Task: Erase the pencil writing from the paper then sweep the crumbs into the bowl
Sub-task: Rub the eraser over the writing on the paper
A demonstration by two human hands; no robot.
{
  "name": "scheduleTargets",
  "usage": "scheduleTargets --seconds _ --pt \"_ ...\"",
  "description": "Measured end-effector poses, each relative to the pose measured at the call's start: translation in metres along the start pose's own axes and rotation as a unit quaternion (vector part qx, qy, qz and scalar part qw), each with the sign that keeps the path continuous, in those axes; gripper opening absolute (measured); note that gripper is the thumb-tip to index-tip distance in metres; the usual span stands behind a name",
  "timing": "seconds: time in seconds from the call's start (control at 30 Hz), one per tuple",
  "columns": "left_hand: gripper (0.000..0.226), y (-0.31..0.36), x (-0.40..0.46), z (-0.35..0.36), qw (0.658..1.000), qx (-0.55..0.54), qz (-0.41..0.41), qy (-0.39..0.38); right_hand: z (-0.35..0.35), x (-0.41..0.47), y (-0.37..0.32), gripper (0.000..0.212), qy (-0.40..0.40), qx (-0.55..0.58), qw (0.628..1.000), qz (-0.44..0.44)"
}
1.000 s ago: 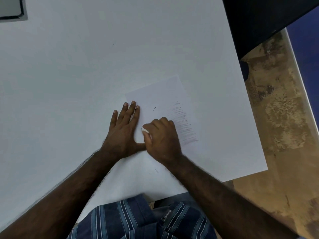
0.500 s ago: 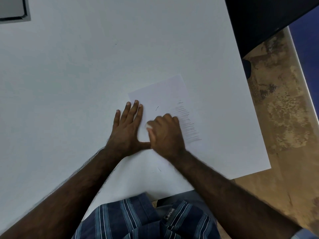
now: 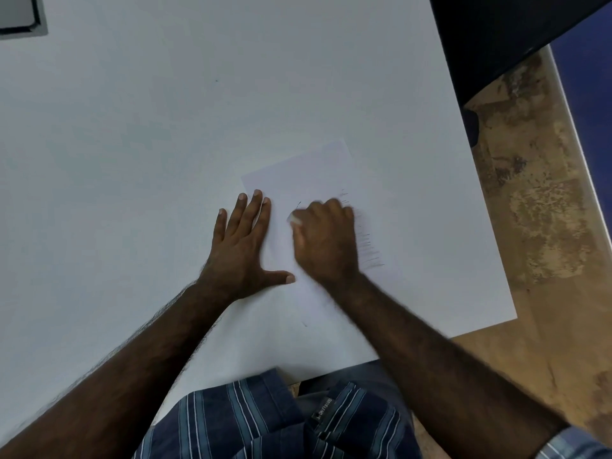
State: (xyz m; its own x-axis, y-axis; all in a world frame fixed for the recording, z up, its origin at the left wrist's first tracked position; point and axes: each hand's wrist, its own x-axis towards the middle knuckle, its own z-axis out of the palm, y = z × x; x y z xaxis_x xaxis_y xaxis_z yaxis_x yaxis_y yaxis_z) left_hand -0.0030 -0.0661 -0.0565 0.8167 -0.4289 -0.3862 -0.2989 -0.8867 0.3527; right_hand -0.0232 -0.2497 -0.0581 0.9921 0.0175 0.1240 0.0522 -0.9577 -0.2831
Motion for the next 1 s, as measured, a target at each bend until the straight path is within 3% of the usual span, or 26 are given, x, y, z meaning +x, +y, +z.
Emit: scheduleTargets --seconds 0.13,0.3,0.37,0.5,0.63,0.7,0.83,0.9,1.0 --pt "0.142 0.000 0.000 0.000 1.000 0.007 -0.002 -0.007 -0.006 0.022 0.015 0.012 0.037 -0.012 0.993 0.109" --pt "0.129 -0.002 0.000 0.001 1.000 -0.004 0.004 0.002 -0.004 -0.026 -0.033 0.019 -0.047 0.051 0.997 -0.036" --pt "0.130 -0.001 -0.001 0.001 1.000 -0.003 0.005 0.004 -0.005 -0.025 -0.025 0.019 -0.045 0.040 0.996 -0.070" --pt "0.142 0.001 0.000 0.000 1.000 -0.001 -0.006 -0.005 -0.009 0.013 0.022 0.008 0.023 -0.030 0.999 0.040" --pt "0.142 0.001 0.000 -0.001 1.000 0.004 -0.009 -0.005 -0.018 0.025 0.040 0.011 0.055 -0.009 0.988 0.141" --pt "0.142 0.001 0.000 -0.001 1.000 0.005 -0.012 -0.007 -0.017 0.011 0.021 0.013 0.025 0.015 0.995 0.092" --pt "0.133 0.000 0.000 -0.001 1.000 0.001 0.000 -0.003 -0.012 -0.035 -0.023 0.019 -0.075 0.053 0.992 -0.086" --pt "0.135 0.000 0.000 0.000 1.000 -0.002 -0.001 -0.001 -0.011 -0.034 -0.014 0.017 -0.057 0.044 0.994 -0.085" --pt "0.142 0.001 0.000 0.000 1.000 0.000 -0.008 -0.005 -0.012 -0.009 0.017 0.008 0.004 -0.009 1.000 0.013"
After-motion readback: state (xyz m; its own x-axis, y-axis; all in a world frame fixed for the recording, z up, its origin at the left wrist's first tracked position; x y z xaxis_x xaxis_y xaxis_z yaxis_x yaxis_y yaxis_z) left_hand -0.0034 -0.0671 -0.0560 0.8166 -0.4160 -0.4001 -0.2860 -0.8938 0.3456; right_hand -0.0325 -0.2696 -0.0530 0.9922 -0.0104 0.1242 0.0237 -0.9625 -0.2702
